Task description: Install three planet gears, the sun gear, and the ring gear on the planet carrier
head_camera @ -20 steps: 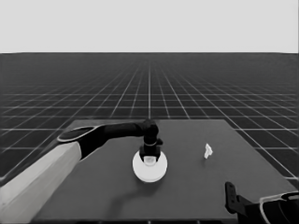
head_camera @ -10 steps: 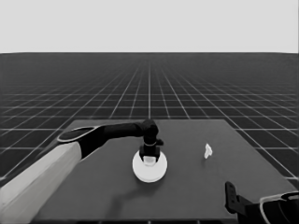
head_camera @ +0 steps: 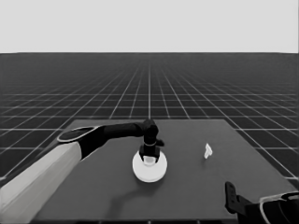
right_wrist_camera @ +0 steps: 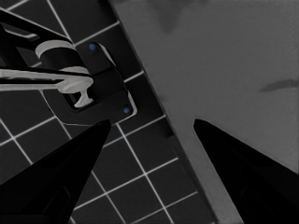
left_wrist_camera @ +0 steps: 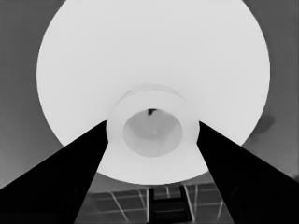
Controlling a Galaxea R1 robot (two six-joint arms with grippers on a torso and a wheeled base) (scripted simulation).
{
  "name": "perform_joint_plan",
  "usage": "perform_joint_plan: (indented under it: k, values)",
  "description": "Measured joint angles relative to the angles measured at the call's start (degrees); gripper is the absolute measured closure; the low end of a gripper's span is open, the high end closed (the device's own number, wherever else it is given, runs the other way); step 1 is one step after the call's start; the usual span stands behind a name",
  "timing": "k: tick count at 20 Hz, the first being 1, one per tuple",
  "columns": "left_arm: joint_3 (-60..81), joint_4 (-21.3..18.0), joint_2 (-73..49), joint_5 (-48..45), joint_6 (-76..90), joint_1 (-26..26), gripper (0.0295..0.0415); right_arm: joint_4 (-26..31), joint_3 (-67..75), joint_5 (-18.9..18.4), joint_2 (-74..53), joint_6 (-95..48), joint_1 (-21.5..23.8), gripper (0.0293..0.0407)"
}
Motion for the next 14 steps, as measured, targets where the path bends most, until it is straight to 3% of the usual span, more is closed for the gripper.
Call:
perform_joint_plan:
  k: [14]
  values:
    - [0.01,-0.02,0.05,-0.11,7.00,0.13,0.0362,0.00,0.00,0.00,0.00,0.00,0.00,0.0315]
